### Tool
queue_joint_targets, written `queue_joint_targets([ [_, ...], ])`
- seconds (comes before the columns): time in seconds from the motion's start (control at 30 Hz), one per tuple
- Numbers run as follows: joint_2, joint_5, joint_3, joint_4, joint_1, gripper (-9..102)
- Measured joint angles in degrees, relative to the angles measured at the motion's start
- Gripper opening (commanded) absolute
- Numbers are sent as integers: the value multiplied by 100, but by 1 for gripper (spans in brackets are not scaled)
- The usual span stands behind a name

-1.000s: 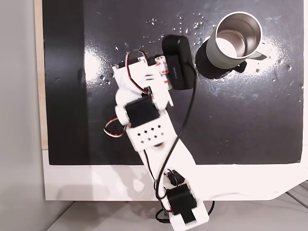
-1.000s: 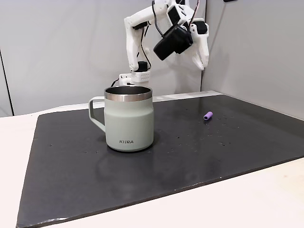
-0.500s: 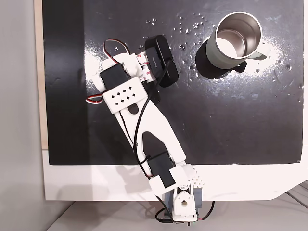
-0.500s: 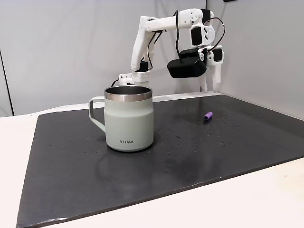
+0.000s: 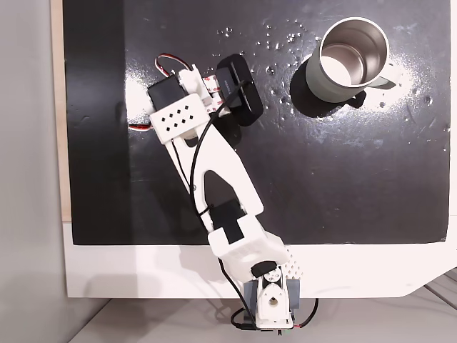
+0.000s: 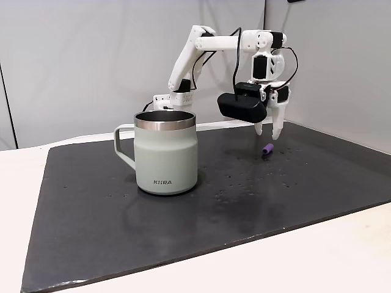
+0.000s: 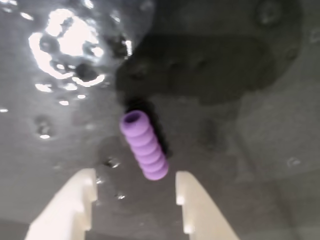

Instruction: Grasp a pengrip and put it in the cup.

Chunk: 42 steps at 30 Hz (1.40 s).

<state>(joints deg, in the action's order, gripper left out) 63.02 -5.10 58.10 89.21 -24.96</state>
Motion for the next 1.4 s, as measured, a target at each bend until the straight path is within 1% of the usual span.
queue_joint_targets([
  [0.4, -879, 176, -545, 158, -44, 13],
  [0.47, -1002, 211, -624, 185, -44, 11],
  [0.6, -1151, 229, -677, 185, -79, 1],
  [0.63, -1178, 255, -703, 185, -79, 0],
  [0.9, -1213, 264, -712, 185, -79, 0],
  [1.07, -1213, 264, -1213, 519, -79, 0],
  [1.23, -290, 185, -1354, 589, 62, 0],
  [1.4, 932, 167, -1178, 545, 448, 0],
])
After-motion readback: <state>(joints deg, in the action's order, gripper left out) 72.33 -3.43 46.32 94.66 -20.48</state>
